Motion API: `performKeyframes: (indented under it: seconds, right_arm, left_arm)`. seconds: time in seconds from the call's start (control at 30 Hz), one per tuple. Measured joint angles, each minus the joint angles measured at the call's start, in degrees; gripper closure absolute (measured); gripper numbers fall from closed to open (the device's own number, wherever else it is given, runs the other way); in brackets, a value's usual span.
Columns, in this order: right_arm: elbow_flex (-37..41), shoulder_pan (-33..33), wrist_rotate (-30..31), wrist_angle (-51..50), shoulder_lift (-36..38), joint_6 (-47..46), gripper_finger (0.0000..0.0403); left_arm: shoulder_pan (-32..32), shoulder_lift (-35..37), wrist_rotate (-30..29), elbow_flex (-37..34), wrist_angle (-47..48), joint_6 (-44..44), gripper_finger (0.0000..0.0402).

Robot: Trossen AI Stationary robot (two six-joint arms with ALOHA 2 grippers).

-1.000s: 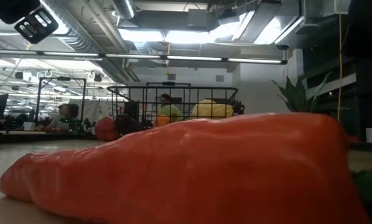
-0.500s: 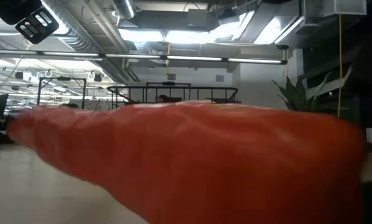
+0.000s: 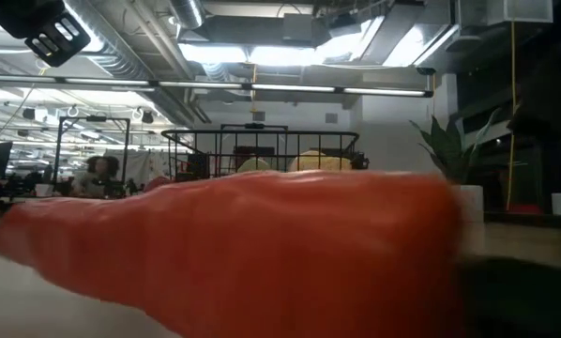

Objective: Build produce basket
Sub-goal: Put the orange carrot into the black wire basket

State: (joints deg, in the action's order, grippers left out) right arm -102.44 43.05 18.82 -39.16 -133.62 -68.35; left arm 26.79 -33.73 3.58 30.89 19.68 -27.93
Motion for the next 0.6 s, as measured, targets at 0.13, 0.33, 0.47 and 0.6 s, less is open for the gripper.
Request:
performKeyframes:
  seconds: [0.13,0.33,0.47,0.6]
  right_arm:
    - [0.02,-1.46,4.93,-4.15,-0.11,-0.16,0.0275]
    - [0.09,-4.37,8.18,-11.04,-0.13,0.04,0.0275]
    - [0.07,-6.58,8.49,-14.32,-0.09,0.93,0.0275]
    - [0.05,-8.53,7.79,-14.54,0.17,0.97,0.0275]
  left_arm:
    - [0.0,0.0,-0.55,0.0,0.0,0.01,0.0269]
    - [0.0,0.0,-0.55,0.0,0.0,-0.03,0.0269]
    - [0.0,-0.01,-0.55,0.0,0.0,-0.05,0.0269]
    - [0.0,0.01,-0.55,0.0,0.02,-0.05,0.0269]
